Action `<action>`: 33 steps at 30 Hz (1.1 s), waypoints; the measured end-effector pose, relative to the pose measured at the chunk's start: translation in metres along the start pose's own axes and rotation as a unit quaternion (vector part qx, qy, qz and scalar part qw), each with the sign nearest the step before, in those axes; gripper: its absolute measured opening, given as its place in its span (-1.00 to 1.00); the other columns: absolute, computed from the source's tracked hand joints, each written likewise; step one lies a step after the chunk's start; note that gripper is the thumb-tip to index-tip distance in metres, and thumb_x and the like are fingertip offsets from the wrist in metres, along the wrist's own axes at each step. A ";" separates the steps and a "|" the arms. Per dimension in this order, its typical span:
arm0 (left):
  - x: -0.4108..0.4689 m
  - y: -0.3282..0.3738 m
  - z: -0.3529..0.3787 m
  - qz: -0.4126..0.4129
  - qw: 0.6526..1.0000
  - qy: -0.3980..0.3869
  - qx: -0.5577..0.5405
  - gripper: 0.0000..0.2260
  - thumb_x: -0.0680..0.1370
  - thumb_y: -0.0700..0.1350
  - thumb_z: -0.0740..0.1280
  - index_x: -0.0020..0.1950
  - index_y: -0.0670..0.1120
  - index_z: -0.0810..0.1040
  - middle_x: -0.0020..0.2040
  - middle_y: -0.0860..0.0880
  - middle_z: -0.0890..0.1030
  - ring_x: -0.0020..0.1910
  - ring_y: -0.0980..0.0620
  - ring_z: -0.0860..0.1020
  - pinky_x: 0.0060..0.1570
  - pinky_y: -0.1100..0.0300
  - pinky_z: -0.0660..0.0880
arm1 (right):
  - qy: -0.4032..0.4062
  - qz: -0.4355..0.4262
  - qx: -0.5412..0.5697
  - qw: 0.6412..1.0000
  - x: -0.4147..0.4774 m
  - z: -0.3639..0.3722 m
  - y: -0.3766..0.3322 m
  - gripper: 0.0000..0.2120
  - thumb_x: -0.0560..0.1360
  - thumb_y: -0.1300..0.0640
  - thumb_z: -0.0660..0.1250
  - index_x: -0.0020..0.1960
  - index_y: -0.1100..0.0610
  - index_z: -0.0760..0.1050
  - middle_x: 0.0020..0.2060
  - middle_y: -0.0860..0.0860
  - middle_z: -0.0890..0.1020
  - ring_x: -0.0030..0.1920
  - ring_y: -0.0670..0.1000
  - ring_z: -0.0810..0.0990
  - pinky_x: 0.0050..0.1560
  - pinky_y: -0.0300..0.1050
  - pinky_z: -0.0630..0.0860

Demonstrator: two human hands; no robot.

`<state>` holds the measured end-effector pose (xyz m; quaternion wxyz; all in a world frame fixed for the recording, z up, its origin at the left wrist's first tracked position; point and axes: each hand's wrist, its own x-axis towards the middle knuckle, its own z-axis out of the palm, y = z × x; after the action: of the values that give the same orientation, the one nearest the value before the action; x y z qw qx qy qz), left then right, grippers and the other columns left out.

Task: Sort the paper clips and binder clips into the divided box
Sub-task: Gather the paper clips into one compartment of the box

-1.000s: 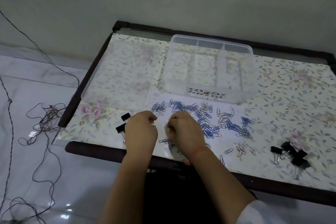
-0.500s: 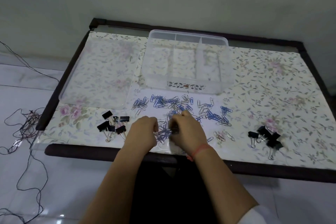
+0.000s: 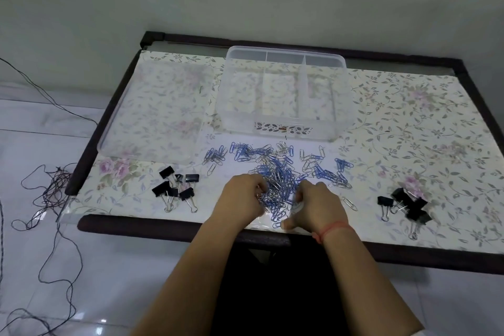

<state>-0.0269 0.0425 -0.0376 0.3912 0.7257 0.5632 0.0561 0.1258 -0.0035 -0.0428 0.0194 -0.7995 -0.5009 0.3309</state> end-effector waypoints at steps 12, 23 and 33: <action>-0.001 -0.009 -0.005 -0.023 0.994 0.105 0.016 -0.72 0.33 -0.26 0.38 0.00 -0.02 0.58 -0.11 0.05 0.61 -0.17 0.06 0.48 -0.16 0.23 0.38 | 0.077 0.050 0.059 0.994 0.002 -0.017 0.029 -0.66 0.18 0.14 0.55 -0.13 0.06 0.48 -0.08 0.04 0.58 -0.08 0.09 0.55 -0.19 -0.19 0.30; -0.001 -0.008 -0.004 -0.025 0.995 0.099 -0.004 -0.70 0.34 -0.26 0.39 0.04 -0.01 0.57 -0.14 0.05 0.58 -0.17 0.04 0.52 -0.16 0.25 0.37 | 0.129 -0.027 0.234 0.963 0.008 -0.006 0.016 -0.70 0.16 0.28 0.54 -0.19 0.08 0.52 -0.21 0.05 0.58 -0.25 0.06 0.55 -0.17 -0.11 0.48; 0.014 -0.007 0.000 -0.020 0.976 0.214 0.039 -0.63 0.45 -0.19 0.34 0.26 -0.15 0.51 0.26 -0.15 0.50 0.28 -0.17 0.38 0.25 0.06 0.29 | 0.157 0.059 0.155 0.974 0.014 0.000 0.034 -0.70 0.31 0.29 0.37 0.04 0.13 0.51 -0.03 0.09 0.57 -0.02 0.12 0.56 -0.09 -0.21 0.35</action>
<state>-0.0276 0.0550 -0.0470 0.2341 0.7002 0.6499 0.1804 0.1566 -0.0088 -0.0620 0.2021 -0.8567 -0.3866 0.2752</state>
